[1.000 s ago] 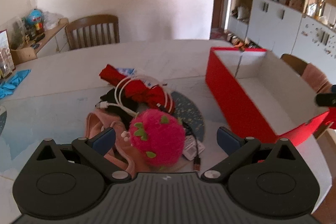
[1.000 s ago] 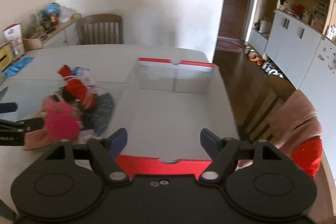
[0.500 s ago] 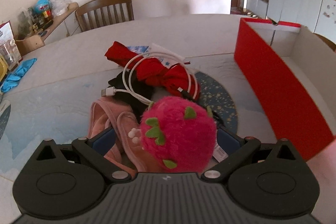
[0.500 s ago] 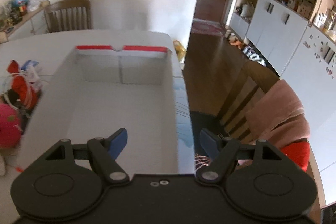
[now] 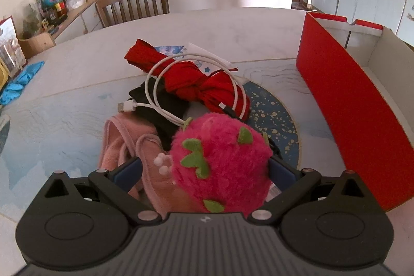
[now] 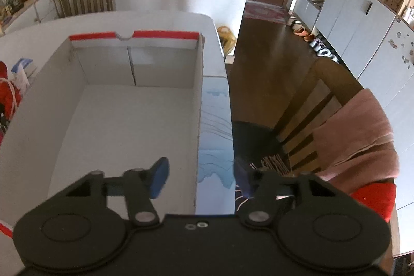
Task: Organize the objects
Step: 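Move the left gripper to the pink strawberry plush on the pile, then close the left gripper on the pink strawberry plush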
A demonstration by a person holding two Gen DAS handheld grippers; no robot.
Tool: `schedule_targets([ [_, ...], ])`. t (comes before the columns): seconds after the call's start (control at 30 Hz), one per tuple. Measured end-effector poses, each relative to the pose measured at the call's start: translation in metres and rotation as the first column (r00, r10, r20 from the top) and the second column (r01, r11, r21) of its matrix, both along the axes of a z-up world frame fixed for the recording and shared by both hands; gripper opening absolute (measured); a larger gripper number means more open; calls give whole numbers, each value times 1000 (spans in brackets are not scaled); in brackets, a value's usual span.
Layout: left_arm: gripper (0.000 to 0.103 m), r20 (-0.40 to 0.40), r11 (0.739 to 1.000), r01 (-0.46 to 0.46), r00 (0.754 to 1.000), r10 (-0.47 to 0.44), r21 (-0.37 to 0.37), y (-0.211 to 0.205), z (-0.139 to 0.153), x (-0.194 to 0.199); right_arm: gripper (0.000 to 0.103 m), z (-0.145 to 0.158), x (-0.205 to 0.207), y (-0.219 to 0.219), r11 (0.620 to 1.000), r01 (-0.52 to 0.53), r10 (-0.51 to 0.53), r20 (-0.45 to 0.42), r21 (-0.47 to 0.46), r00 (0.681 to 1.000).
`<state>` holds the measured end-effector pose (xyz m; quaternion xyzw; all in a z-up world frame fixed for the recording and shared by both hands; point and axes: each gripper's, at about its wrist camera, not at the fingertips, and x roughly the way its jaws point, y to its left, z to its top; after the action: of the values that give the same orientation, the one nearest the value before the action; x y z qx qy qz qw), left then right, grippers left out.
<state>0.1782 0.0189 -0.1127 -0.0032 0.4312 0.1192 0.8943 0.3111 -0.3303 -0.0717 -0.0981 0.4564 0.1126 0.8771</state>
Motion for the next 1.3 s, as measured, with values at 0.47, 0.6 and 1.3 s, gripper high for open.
schedule_targets([
  [0.47, 89, -1, 999, -18, 1000, 18, -29, -8, -1, 5, 11, -12, 6, -2, 999, -45, 45, -70, 7, 997],
  [0.6, 81, -12, 999, -36, 999, 36, -29, -9, 1, 4, 9, -12, 7, -2, 998, -56, 57, -74, 12, 996],
  [1.3, 57, 56, 985, -12, 998, 23, -174, -39, 69, -22, 3, -15, 7, -4, 993, -118, 120, -77, 19, 990],
])
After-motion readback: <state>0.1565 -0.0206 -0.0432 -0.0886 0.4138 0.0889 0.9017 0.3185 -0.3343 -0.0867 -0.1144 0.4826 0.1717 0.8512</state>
